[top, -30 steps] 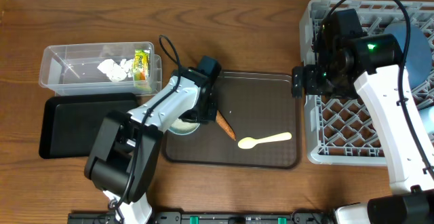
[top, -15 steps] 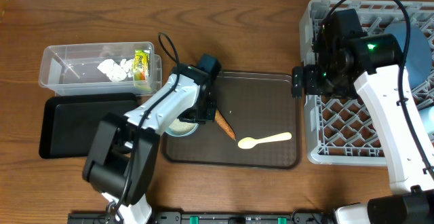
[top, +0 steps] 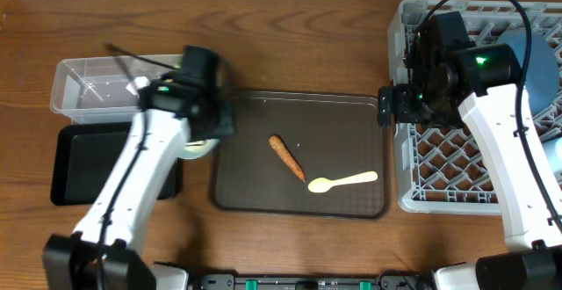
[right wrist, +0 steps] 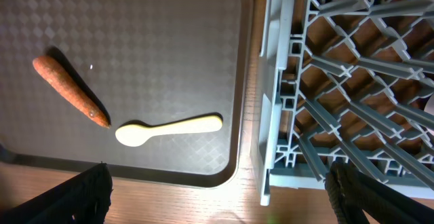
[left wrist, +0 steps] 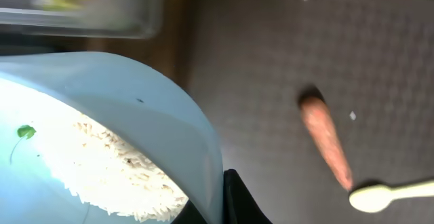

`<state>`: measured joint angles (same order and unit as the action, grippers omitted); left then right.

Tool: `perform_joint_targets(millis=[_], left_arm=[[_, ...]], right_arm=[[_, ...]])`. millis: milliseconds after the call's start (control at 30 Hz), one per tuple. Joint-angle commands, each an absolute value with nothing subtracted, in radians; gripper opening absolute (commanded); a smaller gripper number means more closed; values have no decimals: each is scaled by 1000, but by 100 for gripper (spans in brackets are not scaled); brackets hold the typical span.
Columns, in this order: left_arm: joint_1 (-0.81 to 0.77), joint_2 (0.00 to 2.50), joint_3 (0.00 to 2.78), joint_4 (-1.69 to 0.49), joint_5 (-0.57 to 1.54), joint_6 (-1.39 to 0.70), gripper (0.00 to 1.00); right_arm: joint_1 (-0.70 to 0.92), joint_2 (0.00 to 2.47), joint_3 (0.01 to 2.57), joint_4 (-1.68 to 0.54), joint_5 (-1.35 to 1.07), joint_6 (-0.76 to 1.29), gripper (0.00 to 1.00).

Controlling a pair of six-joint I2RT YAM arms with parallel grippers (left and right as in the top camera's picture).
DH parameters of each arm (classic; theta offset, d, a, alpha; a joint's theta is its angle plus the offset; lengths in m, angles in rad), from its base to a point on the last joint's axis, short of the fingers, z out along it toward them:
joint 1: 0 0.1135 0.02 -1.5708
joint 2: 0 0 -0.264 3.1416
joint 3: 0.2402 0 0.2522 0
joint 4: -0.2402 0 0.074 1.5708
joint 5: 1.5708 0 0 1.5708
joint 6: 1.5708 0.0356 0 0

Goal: Sort waste into correct bins and load items into the dishwasher rack
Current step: 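Tip the bowl over the black tray with the left gripper, dumping the rice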

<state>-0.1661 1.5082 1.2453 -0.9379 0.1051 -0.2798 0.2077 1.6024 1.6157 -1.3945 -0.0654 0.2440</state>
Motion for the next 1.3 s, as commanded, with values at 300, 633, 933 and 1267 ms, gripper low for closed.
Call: perform_joint_targets(millis=[300,633,933,1267], left_arm=[[191,1498,1264,-956,290,-170,6],[484,1527,1193,-857,650,-112,6],[630,1639,1180,-828,1036,93,6],[745,1825,1140,-881,1417,289,6]], right_arm=[[204,1605,1617,-1399,-56,231,99],[204,1605,1617,-1399,-56,231,99],[204,1605,1617,-1398,-56,231,99],[204,1605,1617,-1398,-56,231,99]])
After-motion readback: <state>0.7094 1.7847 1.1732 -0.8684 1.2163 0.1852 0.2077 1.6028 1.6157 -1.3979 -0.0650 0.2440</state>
